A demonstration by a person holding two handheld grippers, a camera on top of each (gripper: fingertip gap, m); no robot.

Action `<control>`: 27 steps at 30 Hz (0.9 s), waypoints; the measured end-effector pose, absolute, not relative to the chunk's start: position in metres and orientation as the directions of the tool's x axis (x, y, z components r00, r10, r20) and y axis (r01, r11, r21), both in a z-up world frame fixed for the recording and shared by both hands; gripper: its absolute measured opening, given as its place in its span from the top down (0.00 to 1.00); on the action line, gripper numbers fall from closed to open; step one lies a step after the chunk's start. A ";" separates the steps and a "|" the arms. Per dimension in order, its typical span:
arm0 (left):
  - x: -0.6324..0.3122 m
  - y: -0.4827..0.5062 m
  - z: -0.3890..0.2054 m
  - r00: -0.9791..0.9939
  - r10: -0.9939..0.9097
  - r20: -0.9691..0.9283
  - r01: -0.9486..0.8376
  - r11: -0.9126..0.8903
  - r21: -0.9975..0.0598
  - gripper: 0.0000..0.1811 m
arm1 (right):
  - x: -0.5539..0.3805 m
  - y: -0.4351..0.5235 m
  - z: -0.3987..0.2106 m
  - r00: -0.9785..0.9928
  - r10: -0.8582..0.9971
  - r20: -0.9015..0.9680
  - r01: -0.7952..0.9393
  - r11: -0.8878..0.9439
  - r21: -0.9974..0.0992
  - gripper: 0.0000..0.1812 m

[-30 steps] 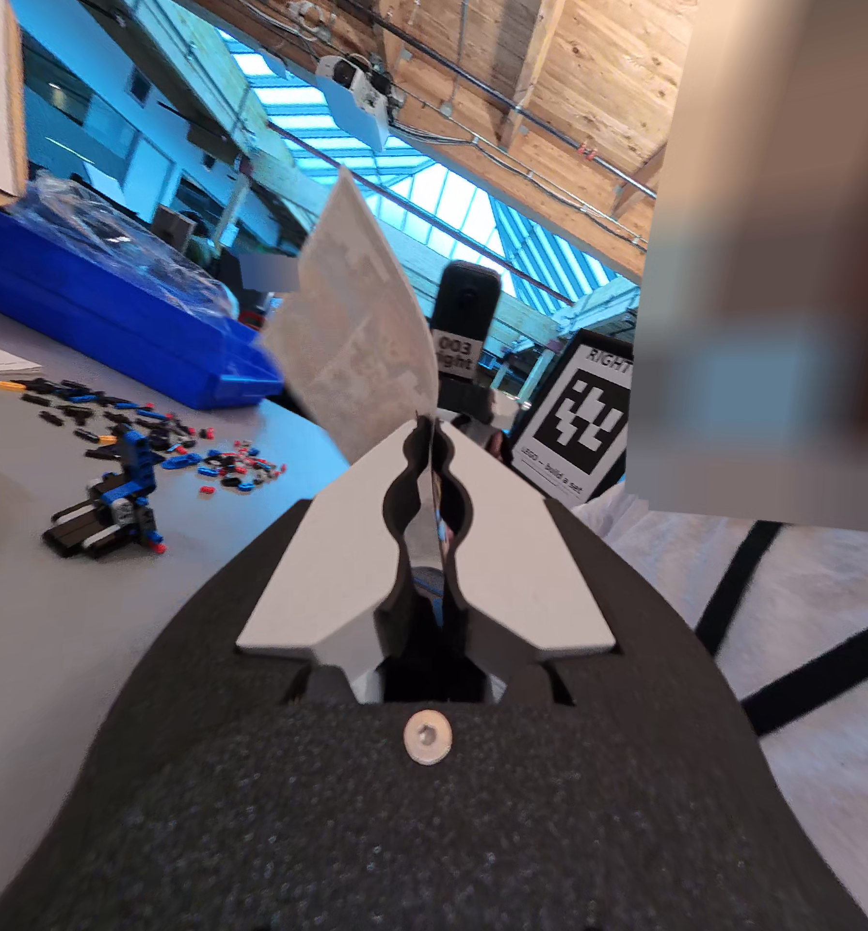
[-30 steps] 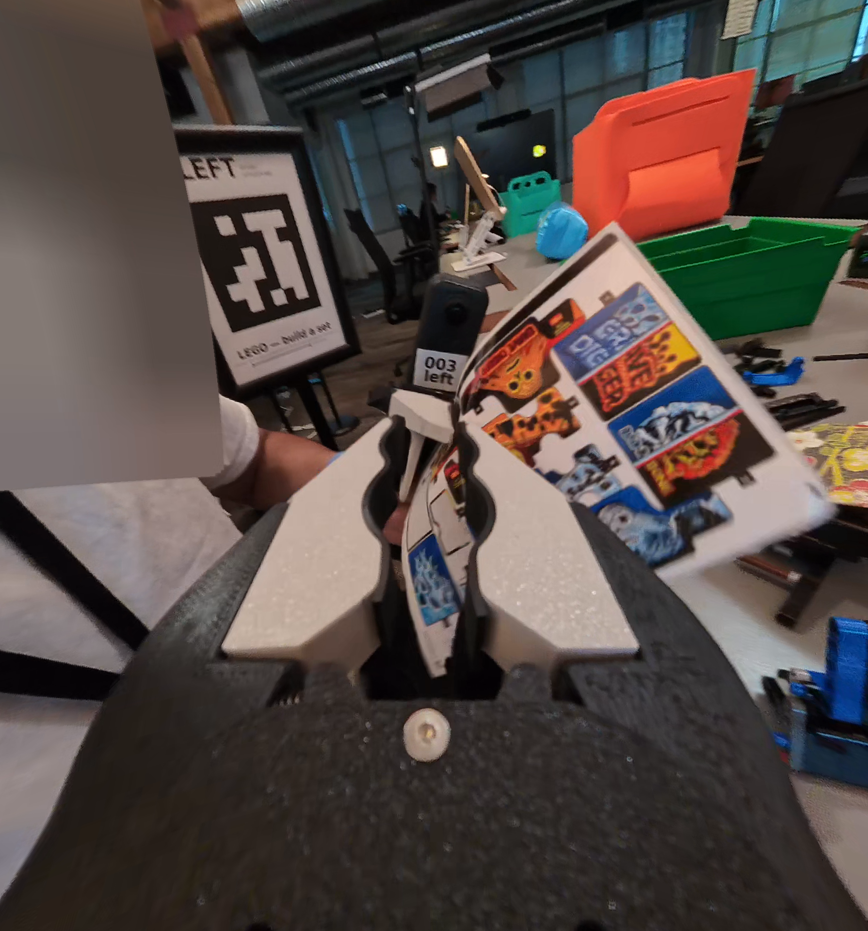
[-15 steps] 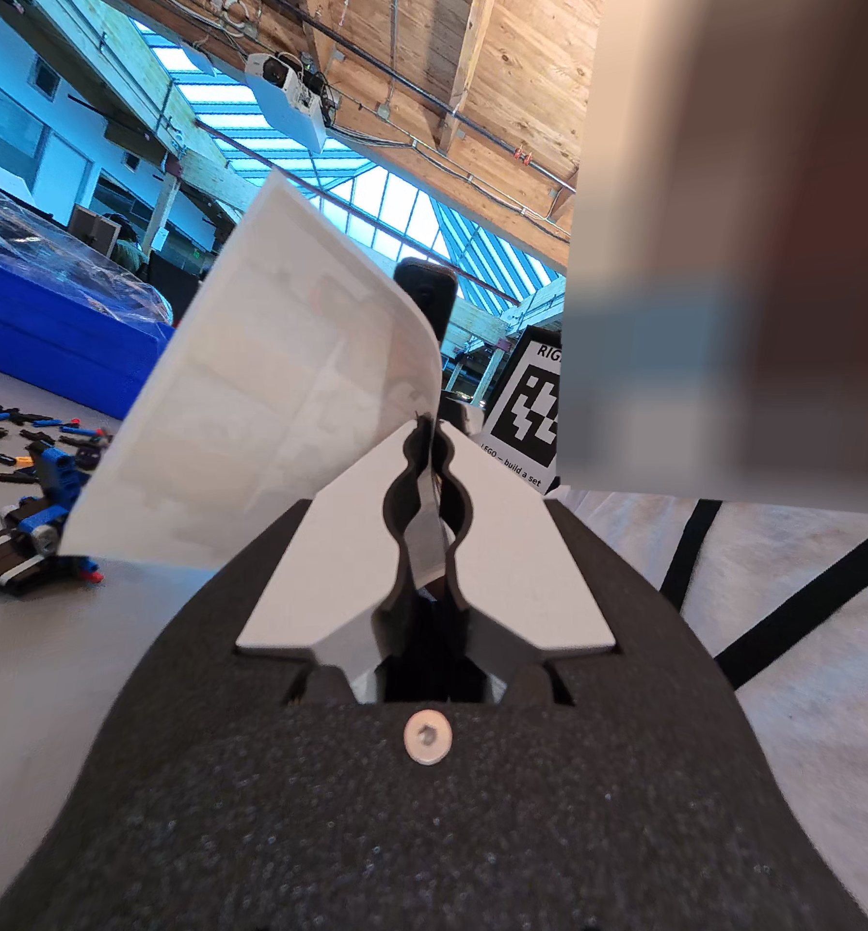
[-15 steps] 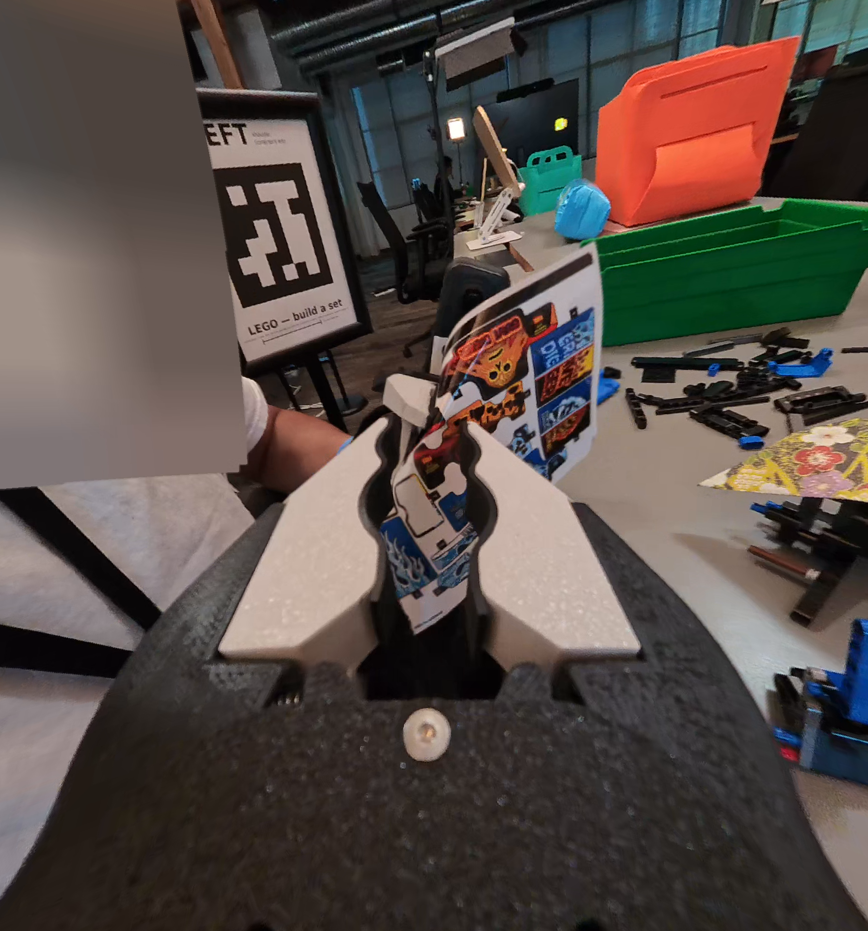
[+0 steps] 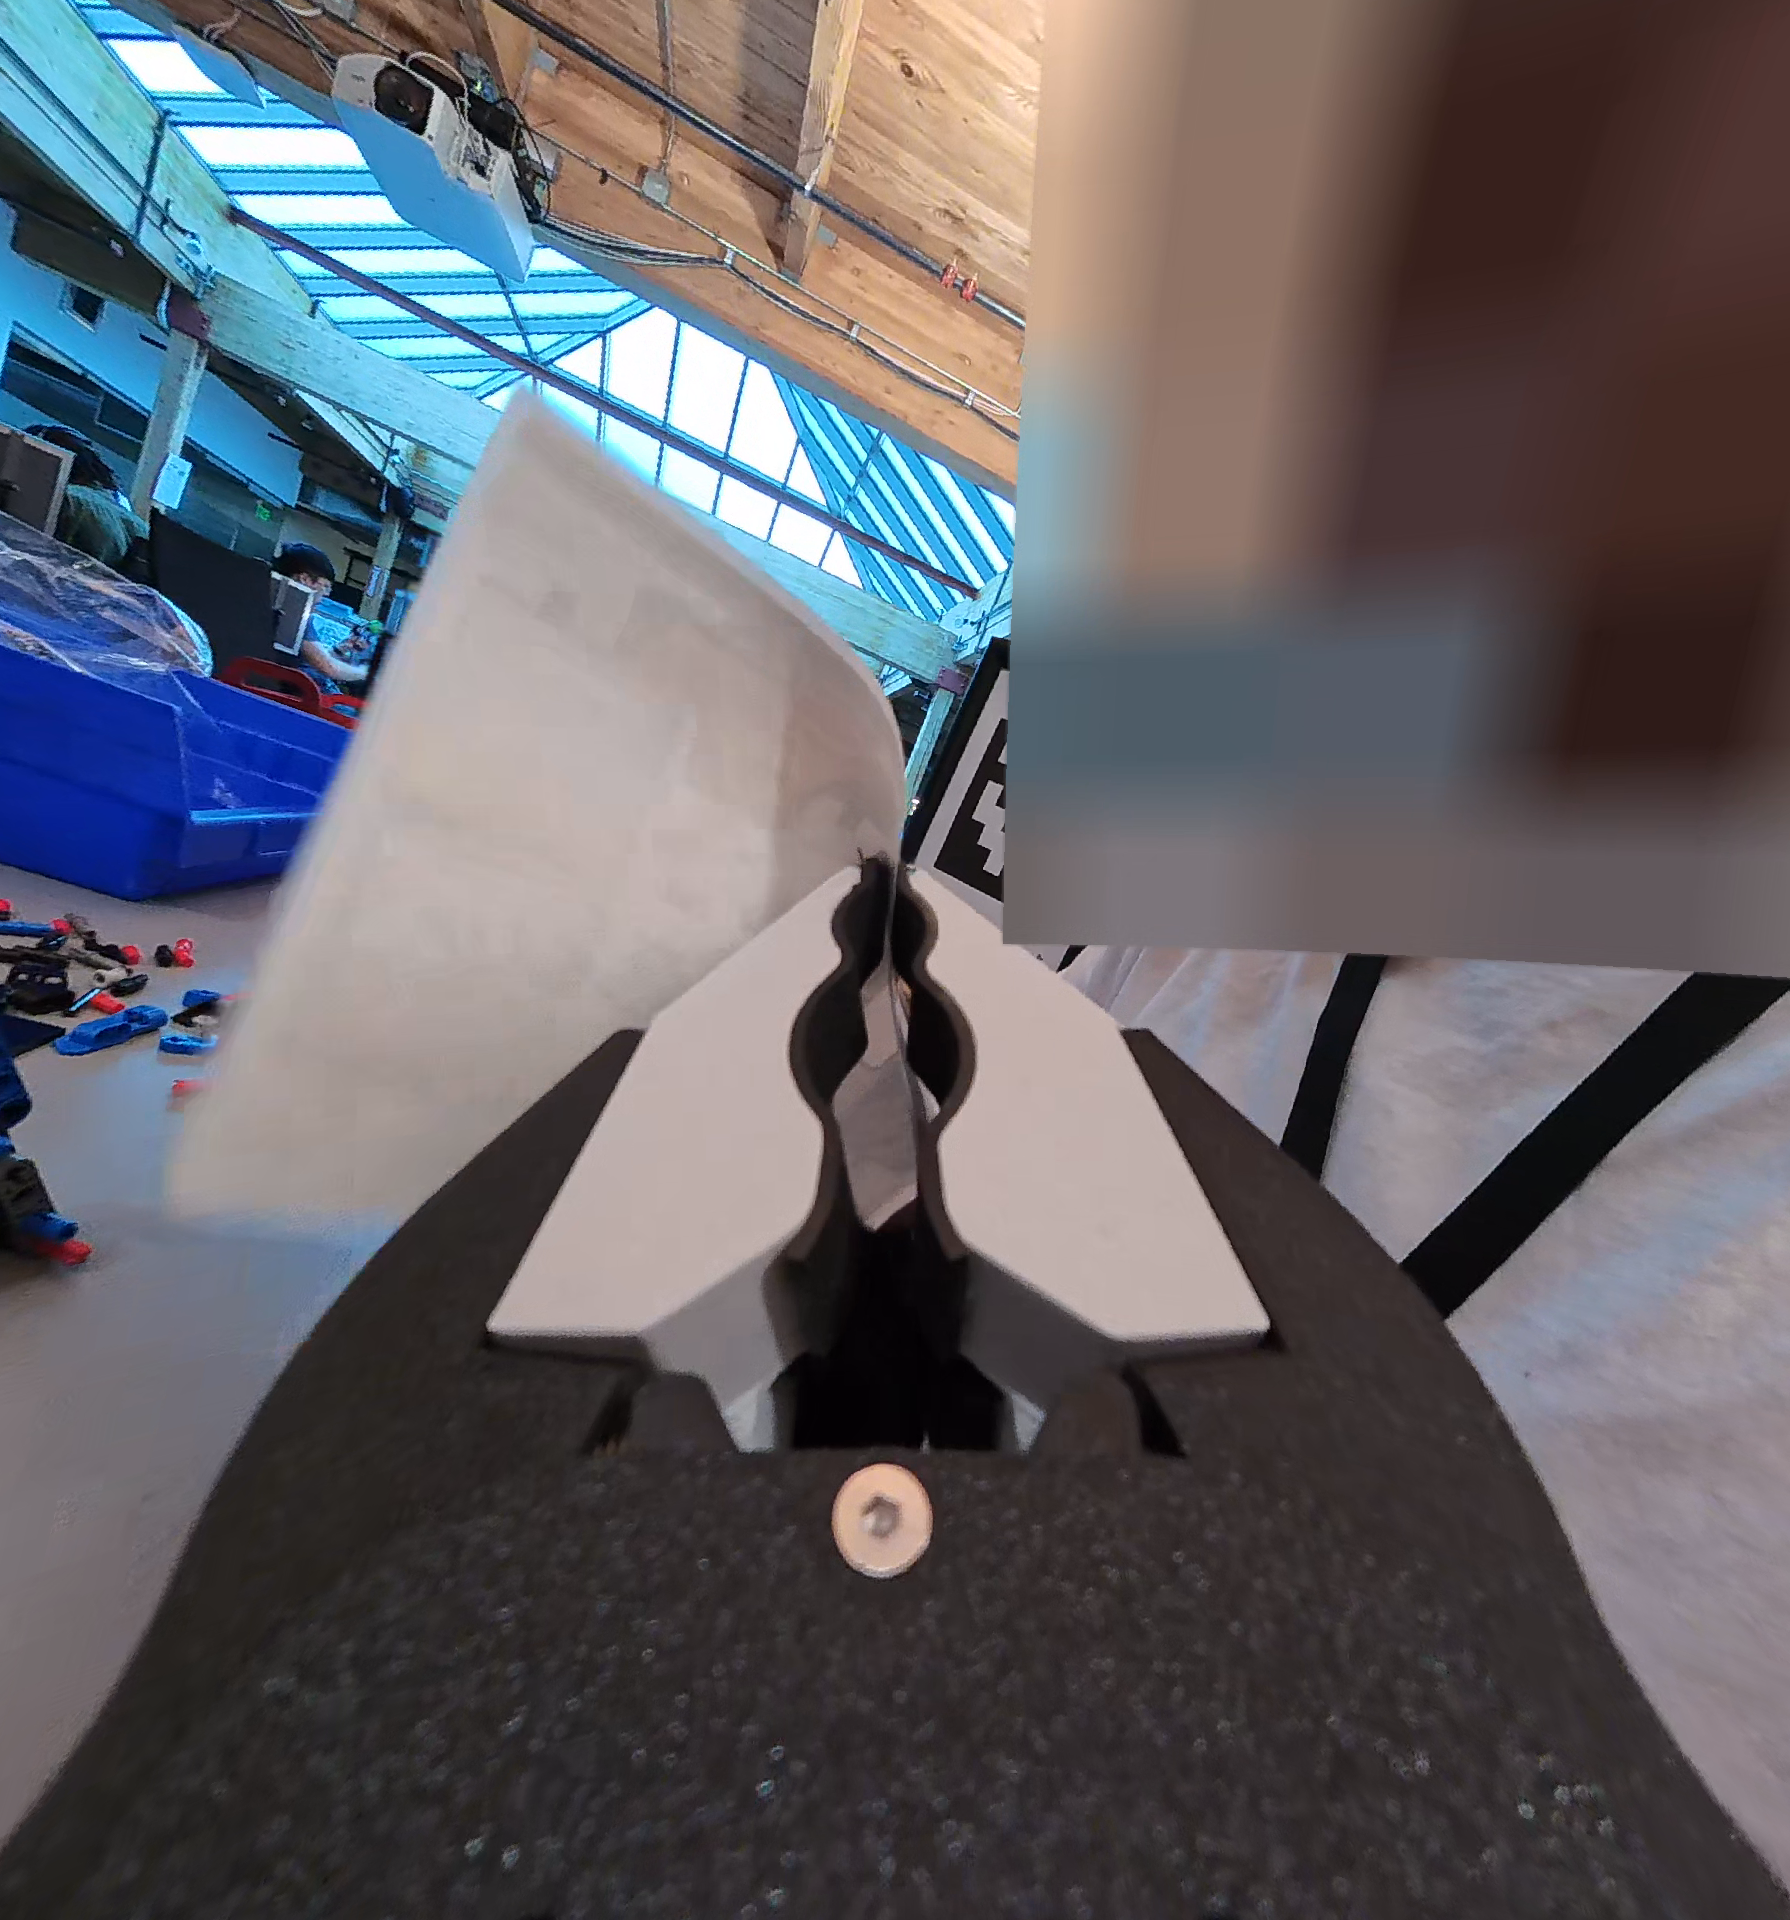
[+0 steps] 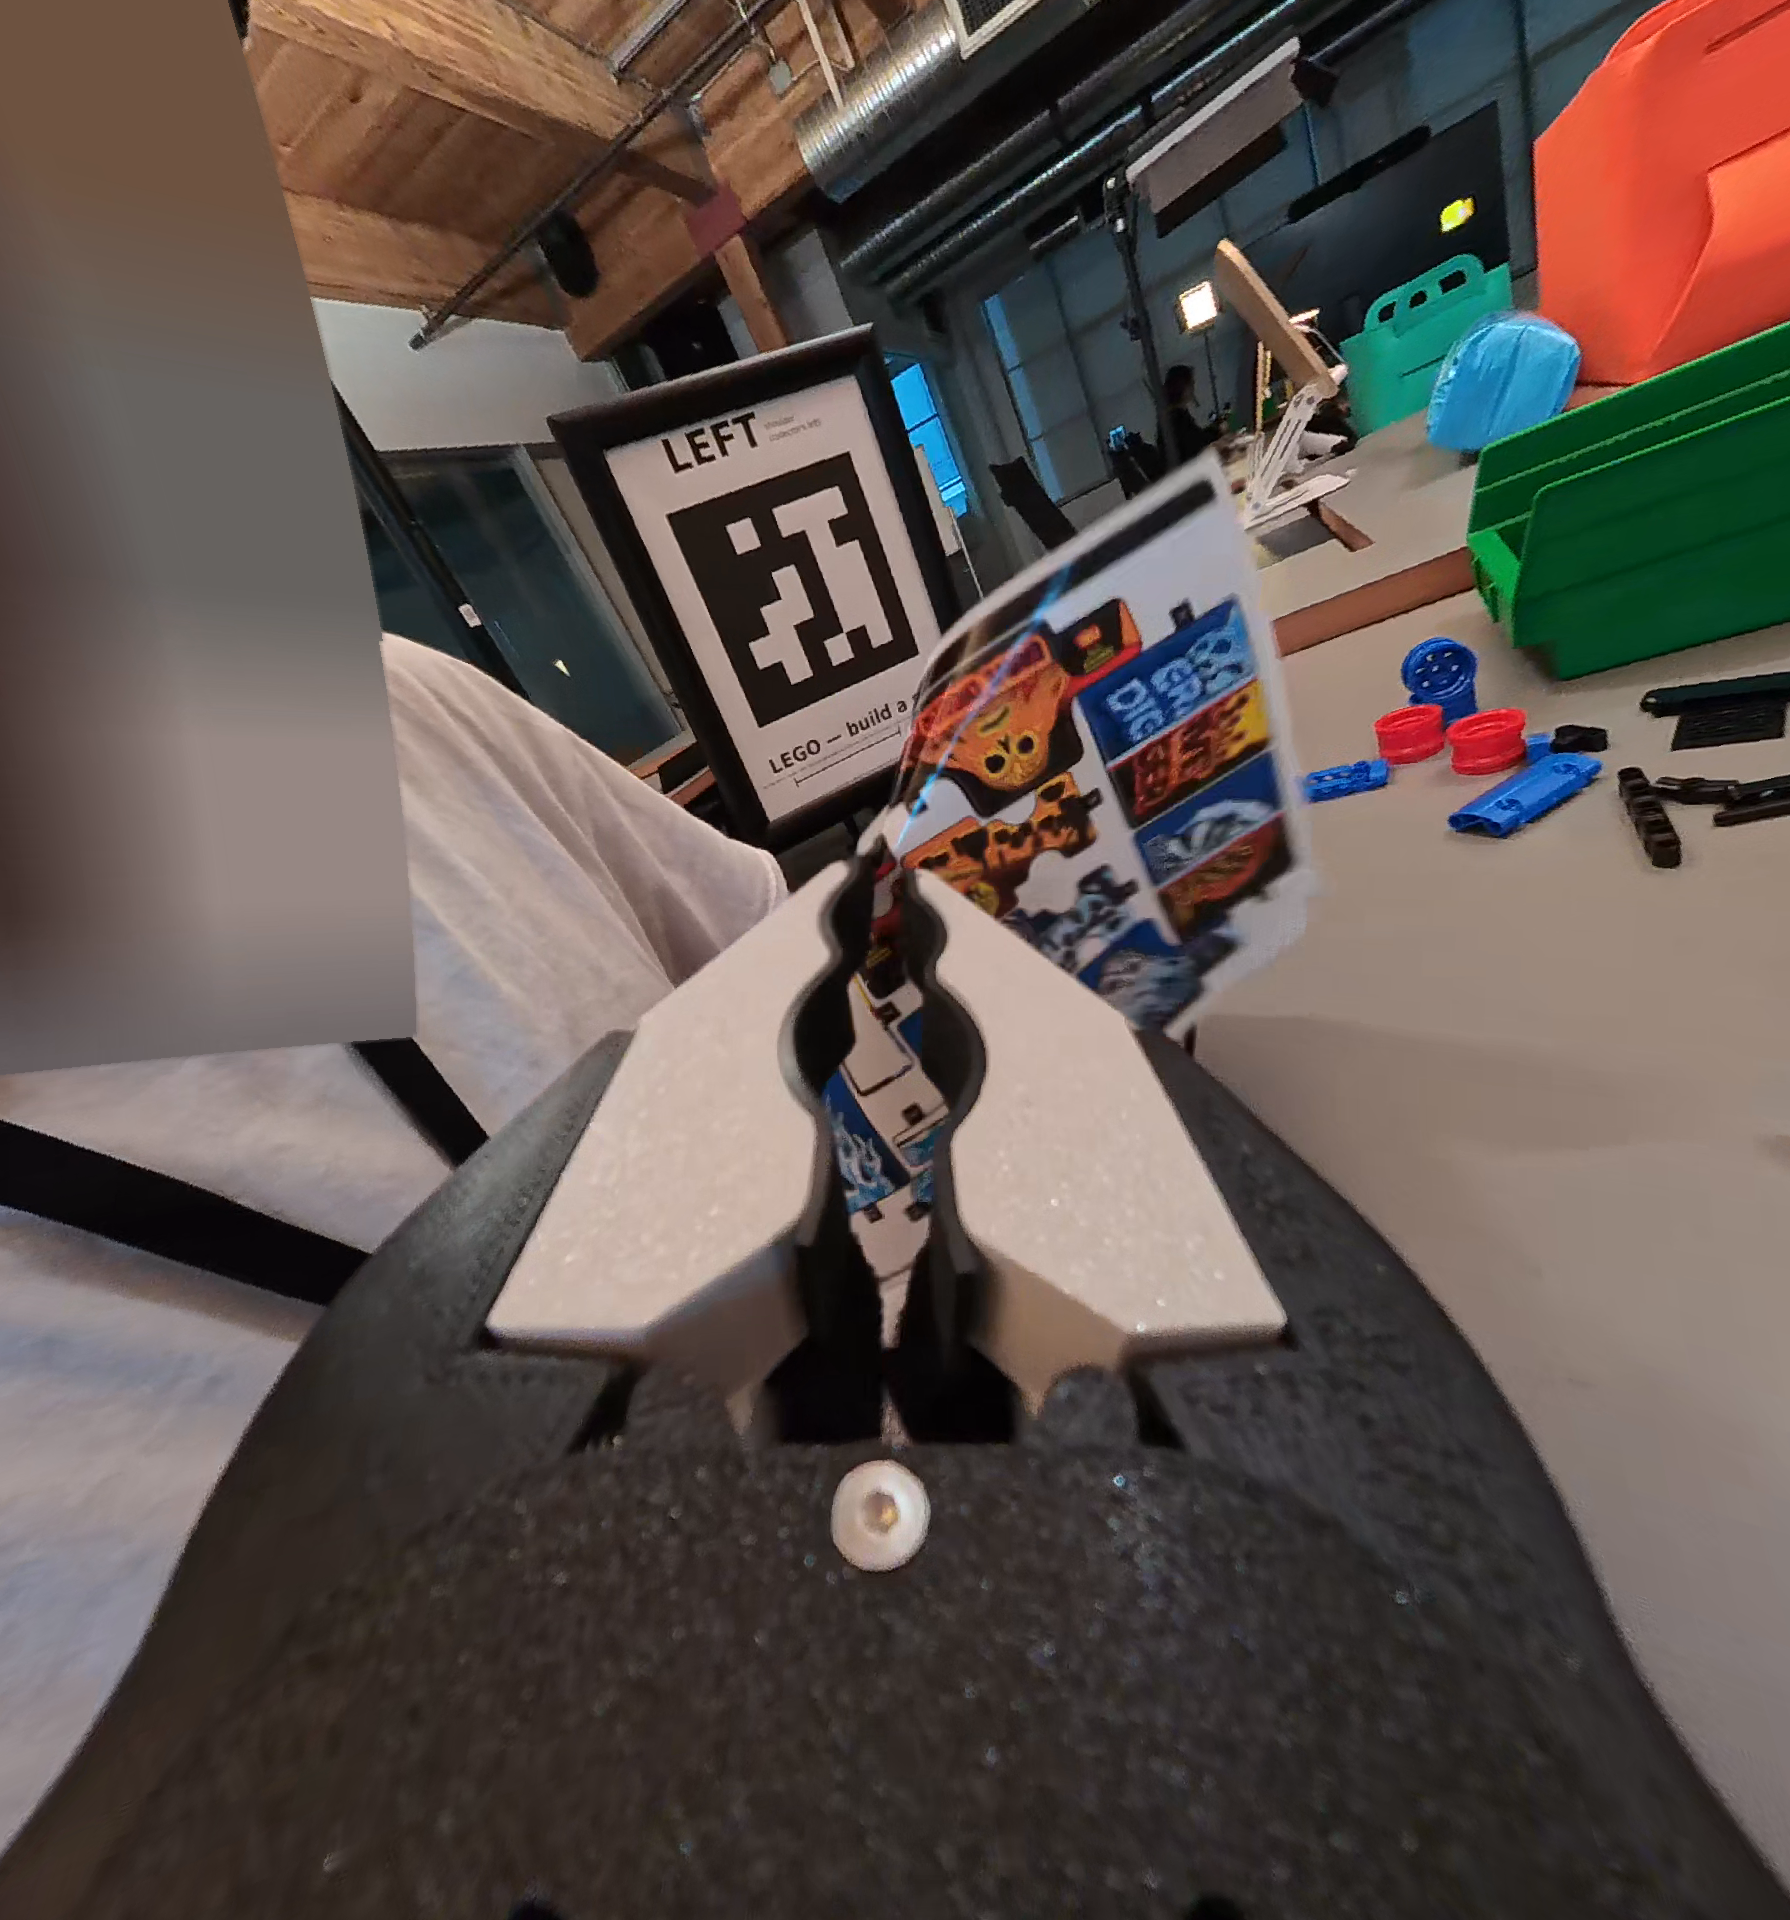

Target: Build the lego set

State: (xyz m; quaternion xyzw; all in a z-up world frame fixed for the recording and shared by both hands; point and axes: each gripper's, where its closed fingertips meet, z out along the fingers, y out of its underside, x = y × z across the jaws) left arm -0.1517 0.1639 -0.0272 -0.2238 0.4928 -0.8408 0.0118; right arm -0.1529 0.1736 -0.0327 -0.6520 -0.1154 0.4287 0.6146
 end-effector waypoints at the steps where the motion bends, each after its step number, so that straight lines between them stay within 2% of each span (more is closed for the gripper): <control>1: -0.151 0.165 -0.028 -0.898 -0.245 0.365 -0.199 -0.513 -0.835 1.00 | -0.151 0.174 -0.033 0.612 0.672 -0.418 -0.377 -0.217 -0.901 1.00; 11: -0.153 0.168 -0.024 -0.901 -0.247 0.357 -0.183 -0.530 -0.828 1.00 | -0.128 0.175 -0.030 0.638 0.641 -0.427 -0.426 -0.168 -0.889 1.00; 12: -0.153 0.171 -0.022 -0.902 -0.243 0.357 -0.179 -0.542 -0.821 1.00 | -0.113 0.179 -0.032 0.664 0.600 -0.447 -0.459 -0.146 -0.876 0.94; 14: -0.153 0.175 -0.019 -0.901 -0.248 0.355 -0.167 -0.557 -0.813 1.00 | -0.086 0.188 -0.039 0.689 0.514 -0.510 -0.535 -0.115 -0.837 0.74; 16: -0.153 0.177 -0.018 -0.901 -0.245 0.359 -0.170 -0.561 -0.810 1.00 | -0.079 0.194 -0.050 0.662 0.477 -0.578 -0.585 -0.154 -0.796 0.66; 18: -0.151 0.179 -0.019 -0.898 -0.239 0.370 -0.180 -0.568 -0.803 1.00 | -0.094 0.196 -0.052 0.504 0.535 -0.678 -0.656 -0.274 -0.703 0.62; 20: -0.149 0.180 -0.021 -0.892 -0.232 0.389 -0.197 -0.575 -0.794 1.00 | -0.106 0.195 -0.049 0.302 0.579 -0.757 -0.713 -0.390 -0.582 0.72; 22: -0.139 0.182 -0.027 -0.861 -0.278 0.427 -0.206 -0.576 -0.791 1.00 | -0.109 0.183 -0.033 0.148 0.683 -0.715 -0.739 -0.404 -0.539 0.81; 23: -0.132 0.186 -0.031 -0.832 -0.310 0.461 -0.215 -0.586 -0.782 1.00 | -0.104 0.183 -0.030 0.163 0.688 -0.707 -0.756 -0.373 -0.537 0.86; 26: -0.114 0.201 -0.038 -0.751 -0.389 0.534 -0.196 -0.640 -0.743 0.97 | -0.086 0.189 -0.029 0.394 0.643 -0.657 -0.764 -0.169 -0.622 1.00; 27: -0.111 0.204 -0.039 -0.735 -0.401 0.547 -0.185 -0.657 -0.731 0.95 | -0.080 0.190 -0.028 0.434 0.623 -0.651 -0.768 -0.121 -0.629 1.00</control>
